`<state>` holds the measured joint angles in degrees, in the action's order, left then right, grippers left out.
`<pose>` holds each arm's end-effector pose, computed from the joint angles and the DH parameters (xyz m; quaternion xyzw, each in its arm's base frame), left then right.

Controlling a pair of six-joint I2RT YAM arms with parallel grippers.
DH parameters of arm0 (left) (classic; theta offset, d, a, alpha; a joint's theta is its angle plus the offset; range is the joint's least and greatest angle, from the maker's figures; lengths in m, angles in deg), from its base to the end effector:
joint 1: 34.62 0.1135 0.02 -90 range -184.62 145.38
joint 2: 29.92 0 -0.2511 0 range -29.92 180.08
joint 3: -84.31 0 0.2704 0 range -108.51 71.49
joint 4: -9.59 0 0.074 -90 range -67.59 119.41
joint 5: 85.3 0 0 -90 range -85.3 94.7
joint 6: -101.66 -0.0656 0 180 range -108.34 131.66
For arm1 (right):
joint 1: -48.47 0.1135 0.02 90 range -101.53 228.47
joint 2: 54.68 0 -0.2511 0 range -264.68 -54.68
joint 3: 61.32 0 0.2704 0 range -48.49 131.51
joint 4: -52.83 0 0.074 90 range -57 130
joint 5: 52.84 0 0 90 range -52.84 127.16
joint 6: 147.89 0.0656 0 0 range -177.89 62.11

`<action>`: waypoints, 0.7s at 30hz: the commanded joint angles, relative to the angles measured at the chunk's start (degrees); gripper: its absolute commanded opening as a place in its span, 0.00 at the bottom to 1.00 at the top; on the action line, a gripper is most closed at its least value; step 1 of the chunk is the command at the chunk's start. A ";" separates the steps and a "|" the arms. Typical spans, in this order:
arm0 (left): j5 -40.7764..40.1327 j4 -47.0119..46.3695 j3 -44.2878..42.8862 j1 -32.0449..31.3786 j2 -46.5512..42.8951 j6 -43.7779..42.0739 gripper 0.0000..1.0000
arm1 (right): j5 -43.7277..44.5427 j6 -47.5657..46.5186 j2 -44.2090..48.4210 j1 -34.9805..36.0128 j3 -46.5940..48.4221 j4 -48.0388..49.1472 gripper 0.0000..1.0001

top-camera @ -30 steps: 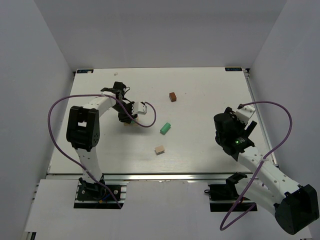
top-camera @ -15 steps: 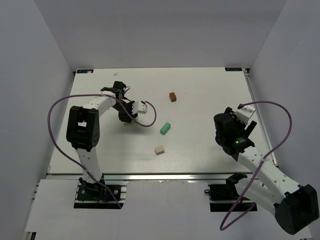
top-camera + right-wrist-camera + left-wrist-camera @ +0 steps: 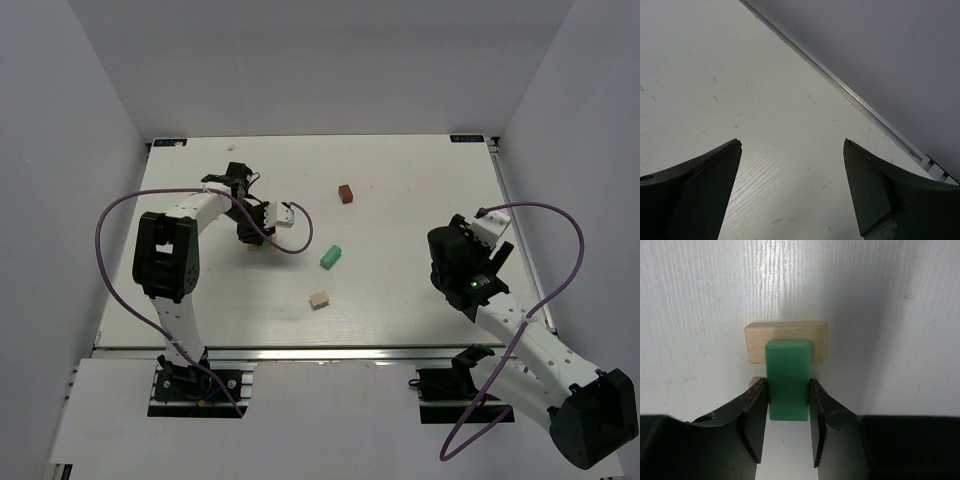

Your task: Build the wood block tower

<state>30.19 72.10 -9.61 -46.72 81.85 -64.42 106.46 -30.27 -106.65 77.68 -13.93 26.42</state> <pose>0.3782 -0.1099 0.1325 0.6896 0.6852 -0.1430 0.1860 0.2204 0.0529 0.2397 0.2701 0.7198 -0.2424 0.5918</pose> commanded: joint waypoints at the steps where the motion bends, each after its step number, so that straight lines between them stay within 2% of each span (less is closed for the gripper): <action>1: 1.05 -0.12 -0.46 0.41 -2.25 -0.48 0.39 | 3.12 0.16 0.90 -0.30 0.24 -0.21 0.87; 11: 0.61 -0.38 0.33 0.50 -2.52 -0.92 0.41 | 3.83 0.25 1.52 -0.30 0.41 -0.57 0.88; 13: 0.43 -0.73 0.68 0.50 -2.61 -0.83 0.43 | 3.83 0.33 1.43 -0.30 0.33 -0.39 0.88; 14: 0.52 -0.74 0.68 0.50 -2.52 -0.74 0.50 | 3.83 0.25 1.34 -0.30 0.33 -0.39 0.88; 21: 0.43 -0.65 0.94 0.50 -2.78 -0.92 0.51 | 4.00 0.25 1.25 -0.38 0.41 -0.39 0.88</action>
<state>29.52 71.56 -9.41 -46.69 81.85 -64.42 107.53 -30.27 -105.97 77.68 -13.93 26.03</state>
